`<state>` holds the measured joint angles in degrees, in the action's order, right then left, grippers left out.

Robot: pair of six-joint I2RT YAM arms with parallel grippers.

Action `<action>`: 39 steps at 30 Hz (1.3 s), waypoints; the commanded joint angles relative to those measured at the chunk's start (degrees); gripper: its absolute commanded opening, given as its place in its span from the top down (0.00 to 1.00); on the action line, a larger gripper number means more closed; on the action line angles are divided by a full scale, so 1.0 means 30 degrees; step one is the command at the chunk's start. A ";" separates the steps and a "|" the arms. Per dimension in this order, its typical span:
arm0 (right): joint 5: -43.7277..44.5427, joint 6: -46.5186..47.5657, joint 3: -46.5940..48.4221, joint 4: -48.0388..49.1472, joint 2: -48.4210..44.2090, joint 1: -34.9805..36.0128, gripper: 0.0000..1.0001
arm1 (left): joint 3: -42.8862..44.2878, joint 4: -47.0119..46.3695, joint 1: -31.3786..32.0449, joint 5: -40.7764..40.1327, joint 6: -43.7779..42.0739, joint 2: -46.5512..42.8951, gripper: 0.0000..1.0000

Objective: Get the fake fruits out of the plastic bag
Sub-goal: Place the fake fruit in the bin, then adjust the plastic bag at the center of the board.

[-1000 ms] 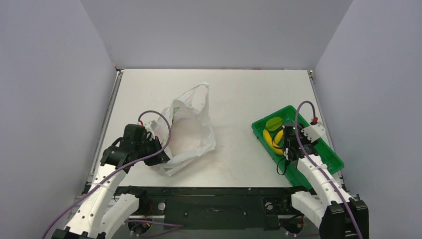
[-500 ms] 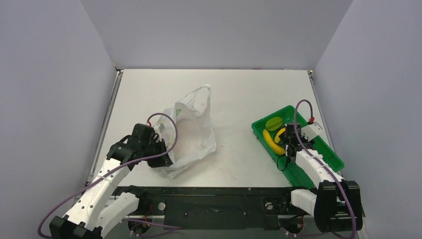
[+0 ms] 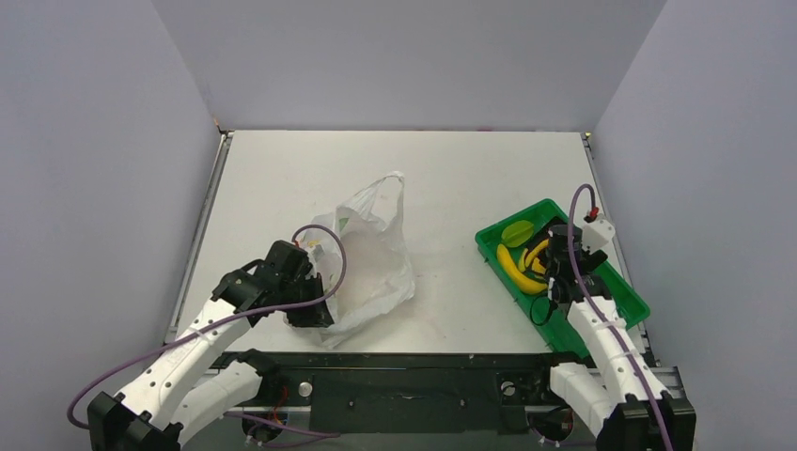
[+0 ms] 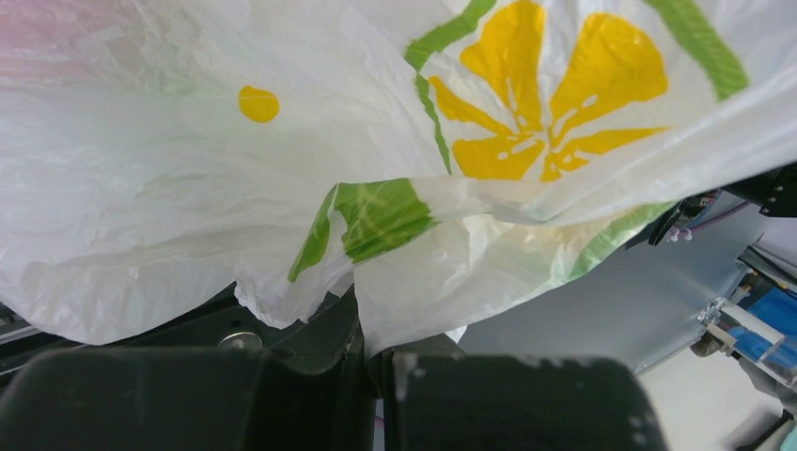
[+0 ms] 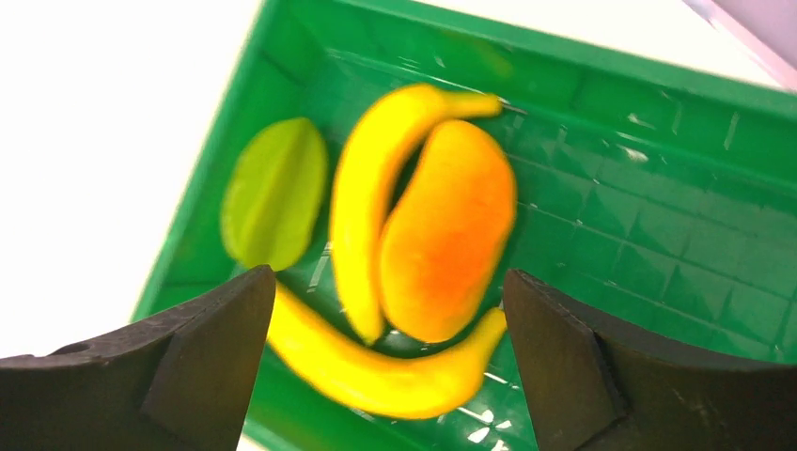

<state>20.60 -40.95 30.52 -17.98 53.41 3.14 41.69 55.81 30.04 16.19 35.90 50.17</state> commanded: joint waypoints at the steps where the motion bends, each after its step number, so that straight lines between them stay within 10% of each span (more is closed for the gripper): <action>1: 0.0582 0.2009 0.1705 -0.0594 -0.2333 0.1939 0.13 | 0.0351 0.0265 0.0363 -0.1014 0.1261 -0.0825 1.00; 11: -0.1996 0.3271 0.2746 0.2195 -0.2658 1.0639 0.14 | 0.0314 0.1043 0.0386 -0.1659 0.1052 -0.0759 1.00; 15: -0.5574 0.2640 0.2648 0.8886 0.0297 1.5160 0.25 | -0.0257 0.0865 0.0386 -0.2429 0.1636 -0.1435 1.00; 20: -0.5212 0.4753 0.6972 0.9351 0.7337 2.0382 0.38 | -0.1075 0.0560 0.0364 -0.3043 0.2715 -0.2594 1.00; 30: -0.6497 0.5957 1.1203 1.2278 1.6087 2.0890 0.52 | -0.1187 0.1964 0.0333 -0.4042 0.3632 -0.5140 1.00; 39: -0.9019 0.4051 1.0969 1.5785 1.8978 2.0116 0.40 | 0.1242 -0.0341 0.0342 -0.3502 0.2748 -0.3840 1.00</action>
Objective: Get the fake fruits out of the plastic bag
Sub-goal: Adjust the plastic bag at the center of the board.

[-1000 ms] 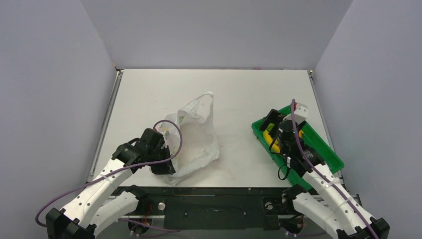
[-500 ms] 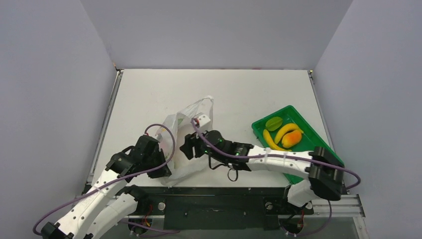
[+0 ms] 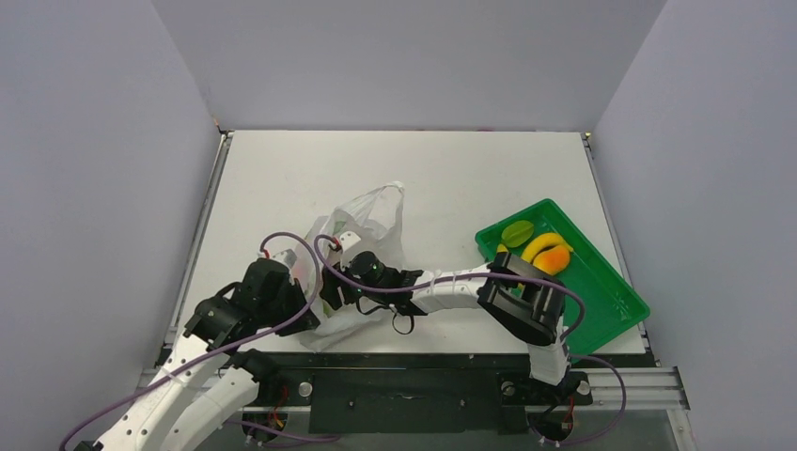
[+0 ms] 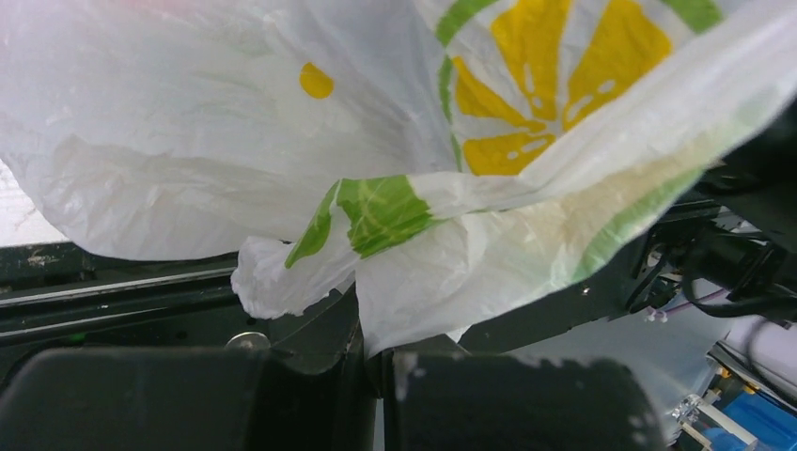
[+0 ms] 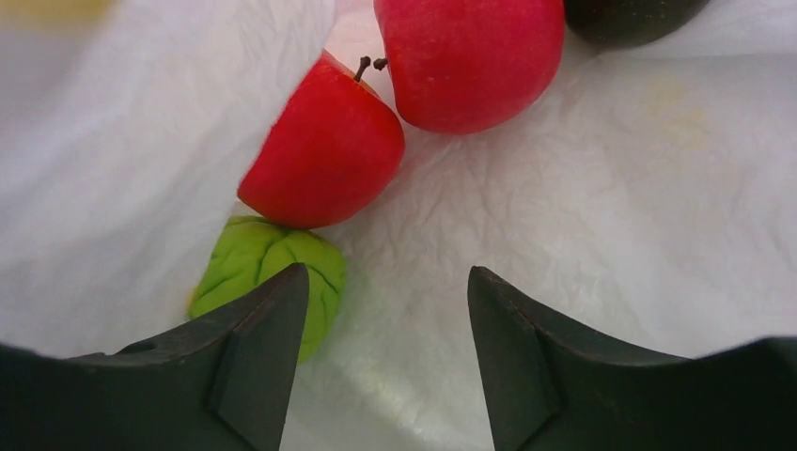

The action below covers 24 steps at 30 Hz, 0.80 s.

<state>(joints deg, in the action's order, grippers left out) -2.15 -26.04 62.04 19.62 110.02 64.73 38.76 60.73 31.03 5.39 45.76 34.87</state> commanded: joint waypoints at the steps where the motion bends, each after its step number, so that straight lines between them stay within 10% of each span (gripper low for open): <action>1: -0.1630 -0.1255 0.0323 0.3541 0.0146 -0.0478 0.39 | 0.2544 -0.2293 0.0025 0.0176 -0.0659 0.1644 1.00; 10: -0.3367 -0.3267 -0.0825 0.5902 0.0234 -0.1950 0.24 | 0.8928 -0.3877 0.0022 0.0636 -0.2840 0.6905 1.00; 24: -0.3391 -0.1937 -0.0133 0.4241 0.0942 -0.1469 0.12 | 0.0837 -0.1252 -0.0002 0.1497 -0.0992 0.0939 1.00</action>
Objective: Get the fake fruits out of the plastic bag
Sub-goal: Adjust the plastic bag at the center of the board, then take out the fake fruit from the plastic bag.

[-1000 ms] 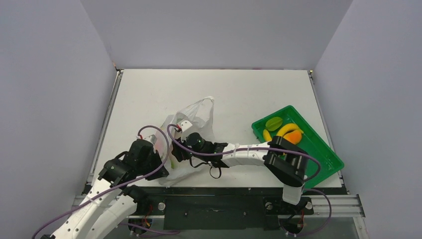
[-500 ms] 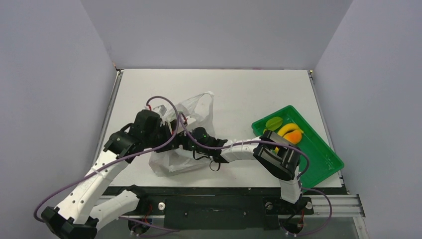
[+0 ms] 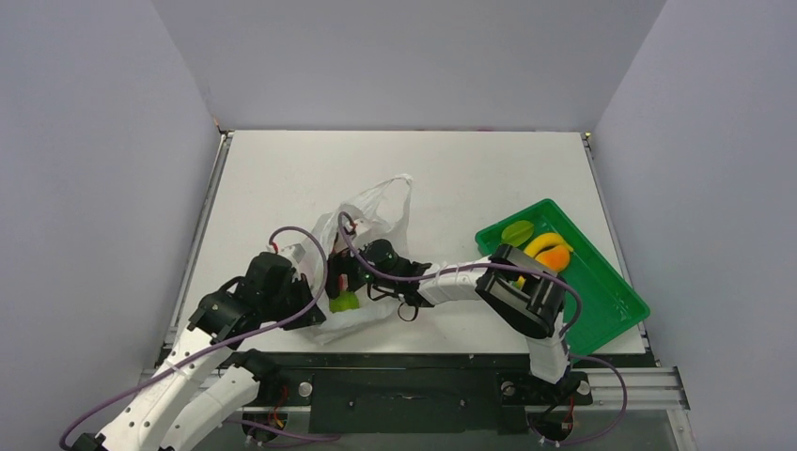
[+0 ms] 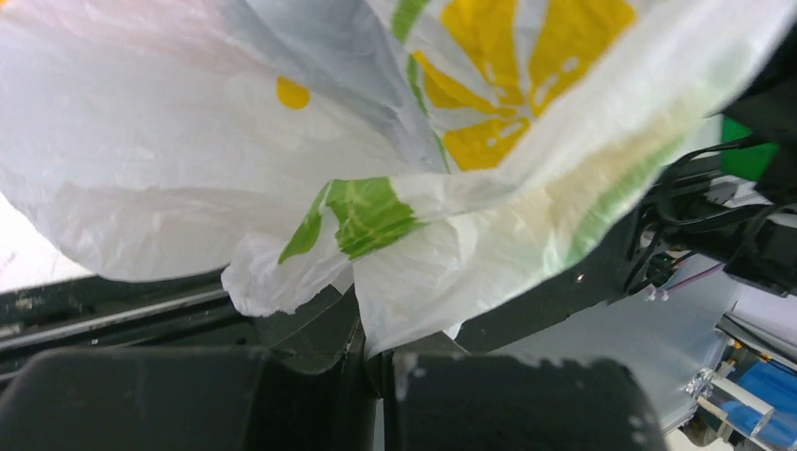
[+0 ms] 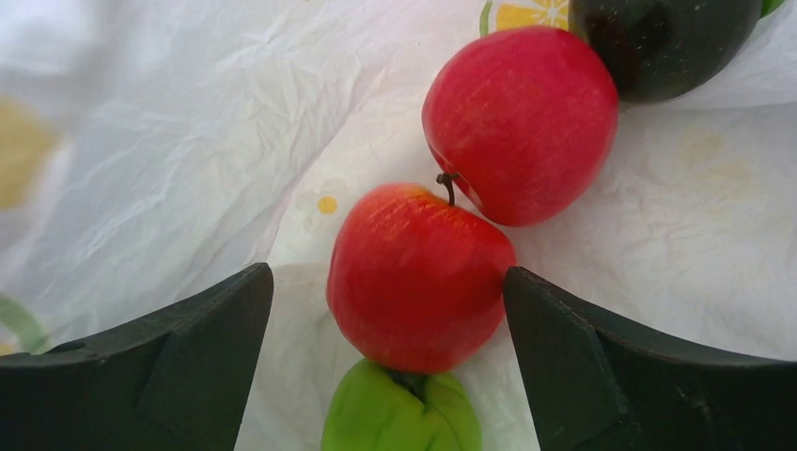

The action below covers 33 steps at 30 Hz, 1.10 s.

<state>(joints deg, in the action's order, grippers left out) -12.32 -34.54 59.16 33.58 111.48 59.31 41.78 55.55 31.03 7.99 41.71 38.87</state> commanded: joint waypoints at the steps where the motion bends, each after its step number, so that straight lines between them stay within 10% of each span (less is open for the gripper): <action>1: 0.0235 0.1064 0.0865 -0.0765 0.0427 0.0521 0.12 | -0.0148 0.0588 -0.0001 0.0687 0.0149 -0.0354 1.00; 7: 0.8153 0.2591 0.1131 -0.5716 -0.0161 0.2247 0.10 | 0.0220 0.1415 -0.0015 0.0911 -0.0783 0.0281 1.00; 14: 1.0330 0.3213 0.1761 -0.7173 0.1081 0.2725 0.15 | 0.0060 0.2030 -0.0009 0.1003 -0.1350 0.0497 1.00; 24: 1.0405 0.3384 0.1786 -0.6844 0.0529 0.2771 0.68 | -0.0161 0.2571 -0.0012 0.0380 -0.1695 0.0806 1.00; 33: 0.8894 0.3045 0.1739 -0.6230 -0.2124 0.2526 0.91 | 0.0424 0.2740 0.0000 0.0422 -0.2162 0.1257 1.00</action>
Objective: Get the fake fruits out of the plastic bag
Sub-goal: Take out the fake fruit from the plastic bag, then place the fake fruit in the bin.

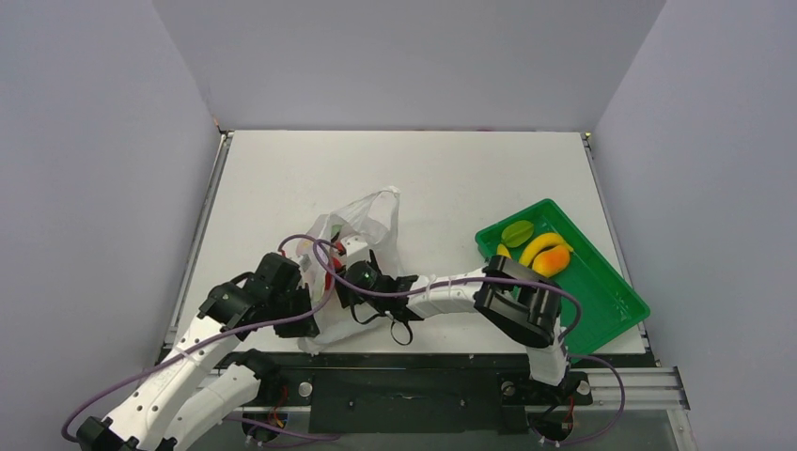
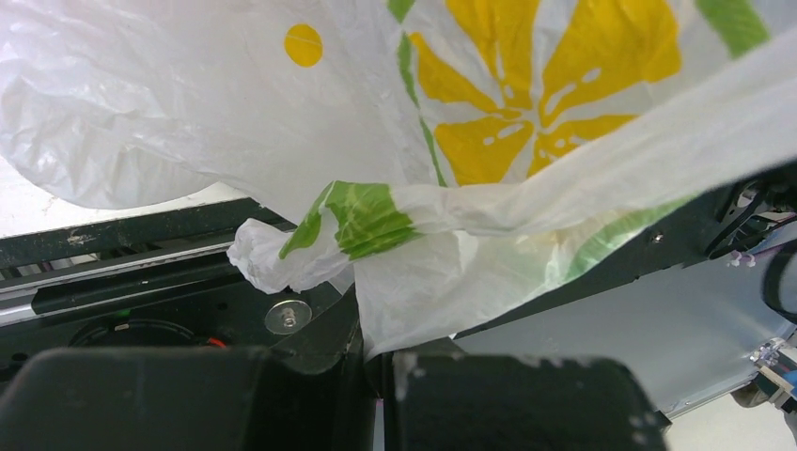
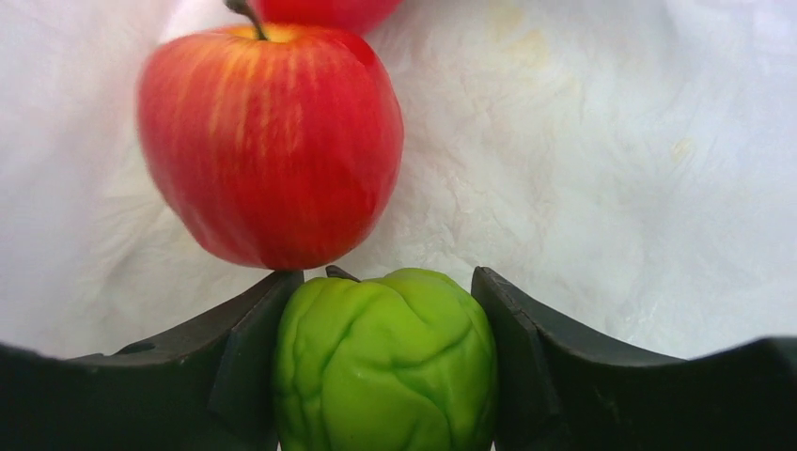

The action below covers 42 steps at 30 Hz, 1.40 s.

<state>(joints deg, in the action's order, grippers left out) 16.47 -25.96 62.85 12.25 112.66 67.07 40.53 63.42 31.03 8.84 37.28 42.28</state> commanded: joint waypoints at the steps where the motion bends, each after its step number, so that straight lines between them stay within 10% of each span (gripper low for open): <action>1: -0.1041 0.0191 0.0487 0.0900 -0.2765 -0.0061 0.95 | 0.0871 0.0080 0.0000 0.0133 -0.0724 0.0212 1.00; 22: -0.2220 0.0179 -0.6087 -0.3442 -1.3964 -0.1060 1.00 | 0.1170 -0.1614 -0.0048 0.0201 -0.1596 0.1000 1.00; 42: 0.9663 -0.3756 -1.2483 -0.7761 -2.6015 -0.5754 1.00 | 0.0587 -0.2834 -0.0263 0.1509 -0.1813 0.1205 1.00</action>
<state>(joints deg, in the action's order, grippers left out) 38.72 -35.29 25.10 -9.08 37.01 53.56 41.98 57.21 30.63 11.40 33.15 44.82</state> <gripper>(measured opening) 0.577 0.004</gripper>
